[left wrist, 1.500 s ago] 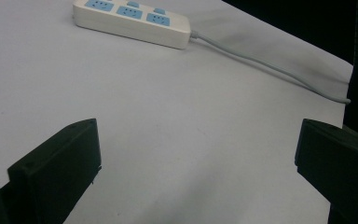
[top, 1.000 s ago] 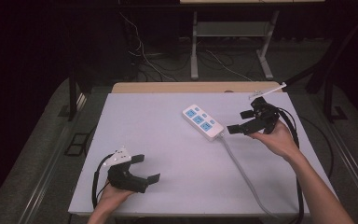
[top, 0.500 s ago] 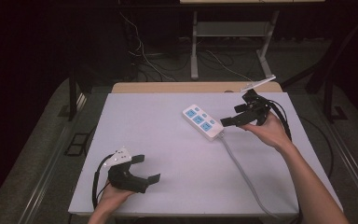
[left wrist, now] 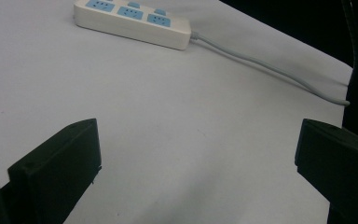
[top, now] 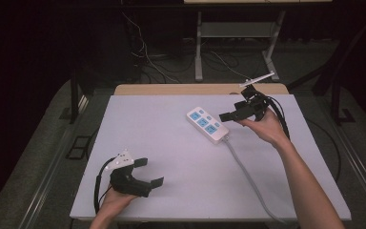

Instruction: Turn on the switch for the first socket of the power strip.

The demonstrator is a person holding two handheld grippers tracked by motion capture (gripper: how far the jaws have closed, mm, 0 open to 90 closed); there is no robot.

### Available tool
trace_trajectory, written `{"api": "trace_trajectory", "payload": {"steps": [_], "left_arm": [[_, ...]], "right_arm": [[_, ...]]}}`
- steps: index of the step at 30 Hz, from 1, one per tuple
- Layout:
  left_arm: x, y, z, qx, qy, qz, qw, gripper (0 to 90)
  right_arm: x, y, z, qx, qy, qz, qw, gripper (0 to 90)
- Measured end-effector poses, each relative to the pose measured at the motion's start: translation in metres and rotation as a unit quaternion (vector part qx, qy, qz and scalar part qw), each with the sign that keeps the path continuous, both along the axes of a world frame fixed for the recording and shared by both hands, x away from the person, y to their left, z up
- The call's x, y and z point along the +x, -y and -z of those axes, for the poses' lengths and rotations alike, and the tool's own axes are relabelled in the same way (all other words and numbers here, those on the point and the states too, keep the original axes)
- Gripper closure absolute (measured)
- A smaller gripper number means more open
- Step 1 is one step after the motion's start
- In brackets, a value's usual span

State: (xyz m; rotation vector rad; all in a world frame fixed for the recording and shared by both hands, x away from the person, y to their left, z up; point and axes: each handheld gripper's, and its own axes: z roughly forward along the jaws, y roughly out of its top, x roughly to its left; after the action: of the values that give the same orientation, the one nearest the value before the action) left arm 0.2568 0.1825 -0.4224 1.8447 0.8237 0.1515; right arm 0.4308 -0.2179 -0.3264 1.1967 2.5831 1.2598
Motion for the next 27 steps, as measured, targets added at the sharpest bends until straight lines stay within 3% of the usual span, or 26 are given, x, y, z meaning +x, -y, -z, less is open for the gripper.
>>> {"api": "trace_trajectory", "payload": {"steps": [15,19,21,23,27], "left_arm": [[0.0,-0.002,-0.001,-0.005,0.001,-0.002,1.0,0.0],[0.0,-0.001,-0.001,-0.001,0.003,0.0,1.0,0.0],[0.0,-0.001,0.0,0.0,0.002,0.001,1.0,0.0],[0.001,-0.001,0.0,0.0,0.002,0.001,1.0,0.0],[0.001,-0.002,0.0,-0.002,0.002,-0.003,1.0,0.0]], "right_arm": [[0.019,-0.005,0.013,0.035,0.007,0.024,0.9991,0.2],[0.024,-0.003,0.017,0.033,0.007,0.03,0.999,6.4],[0.025,-0.003,0.019,0.031,0.008,0.032,0.999,14.7],[0.026,-0.003,0.02,0.032,0.008,0.033,0.9989,14.9],[0.029,-0.006,0.026,0.016,0.005,0.035,0.9993,30.3]]}}
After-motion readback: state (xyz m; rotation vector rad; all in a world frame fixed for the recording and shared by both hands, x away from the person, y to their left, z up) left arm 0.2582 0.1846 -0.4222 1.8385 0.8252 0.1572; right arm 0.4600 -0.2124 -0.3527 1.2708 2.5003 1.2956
